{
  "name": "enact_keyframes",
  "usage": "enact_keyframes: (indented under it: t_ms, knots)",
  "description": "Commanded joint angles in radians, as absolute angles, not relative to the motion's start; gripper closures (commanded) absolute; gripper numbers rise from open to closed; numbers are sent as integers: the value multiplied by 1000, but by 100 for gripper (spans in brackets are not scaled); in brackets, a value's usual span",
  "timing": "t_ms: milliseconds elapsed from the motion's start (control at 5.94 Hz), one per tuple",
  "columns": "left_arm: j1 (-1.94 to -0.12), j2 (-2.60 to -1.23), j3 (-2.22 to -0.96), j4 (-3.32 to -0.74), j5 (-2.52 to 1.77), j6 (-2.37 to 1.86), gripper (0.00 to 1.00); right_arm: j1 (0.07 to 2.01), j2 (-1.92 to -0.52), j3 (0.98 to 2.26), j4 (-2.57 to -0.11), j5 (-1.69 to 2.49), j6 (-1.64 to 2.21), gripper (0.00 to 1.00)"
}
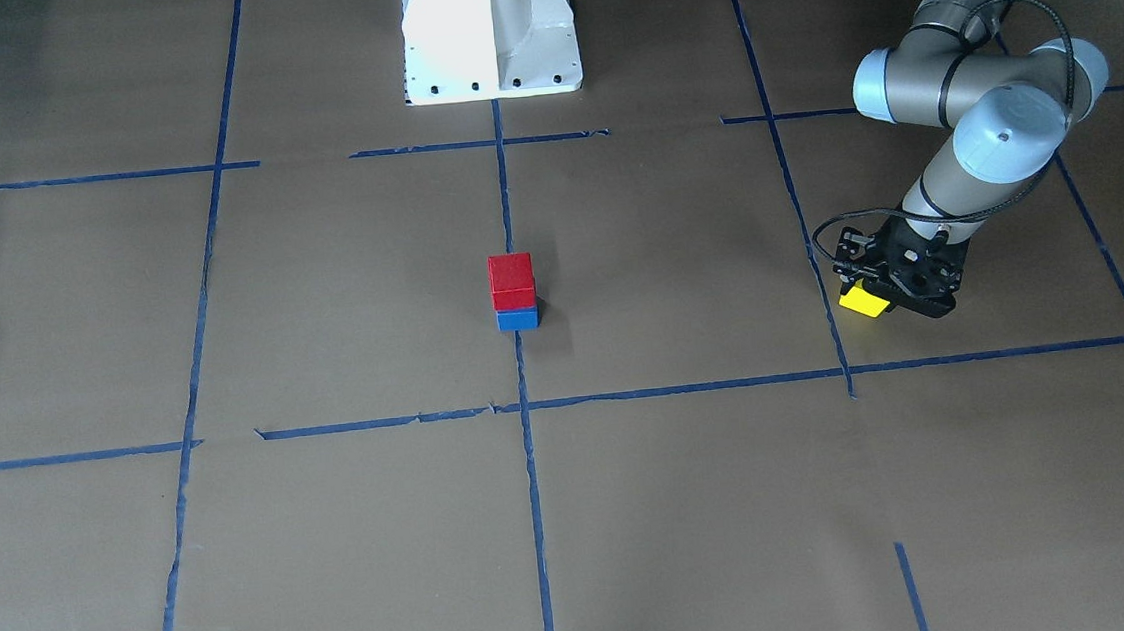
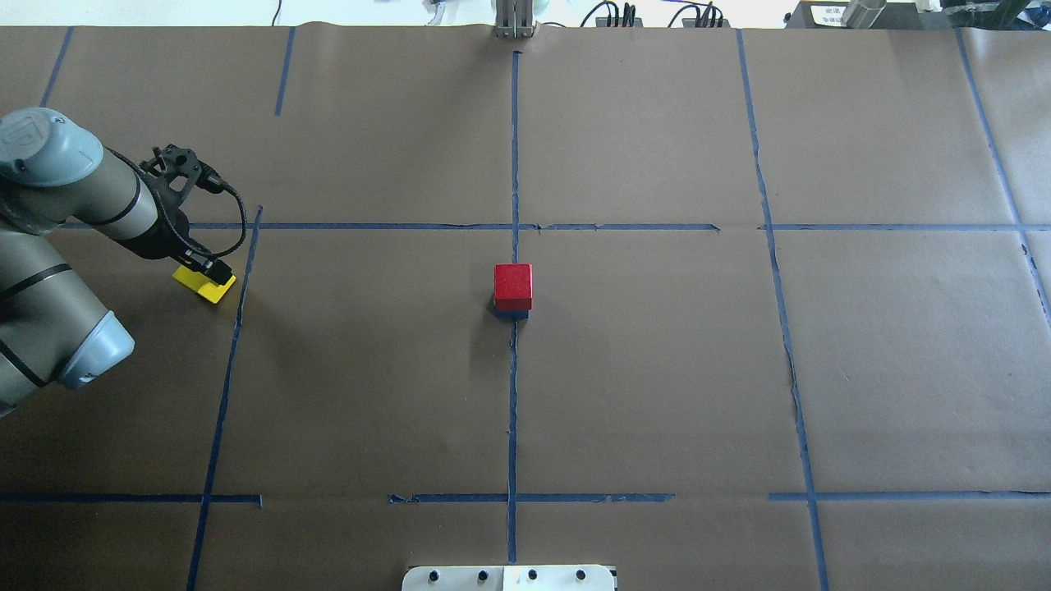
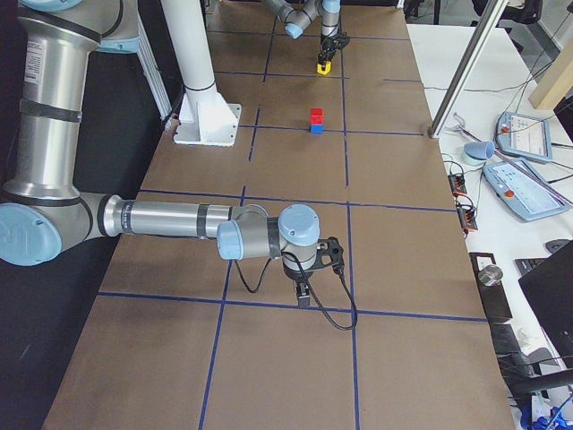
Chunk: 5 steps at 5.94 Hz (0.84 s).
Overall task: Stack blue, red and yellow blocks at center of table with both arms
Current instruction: 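Carry the yellow cube with the left gripper onto the red cube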
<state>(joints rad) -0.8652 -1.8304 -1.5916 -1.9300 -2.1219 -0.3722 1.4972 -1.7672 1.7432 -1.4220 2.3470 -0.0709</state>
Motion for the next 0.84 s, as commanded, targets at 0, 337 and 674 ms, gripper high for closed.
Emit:
enact_keyframes:
  t_ms: [0,337,674]
  knots:
    - [-876,-1905,-1763,-1612,-2118,-438,77,1497,-1767,1747,-1422,2347,-71,0]
    - [-804,-2118,-1816,-1390,-2045,-724,77,1499,-1767,1747,-1422,2347,-71,0]
    - [-673,-2317,-1746,-1390,-1987,-1025,77,1497,-1767,1746,-1422,2347,-69,0]
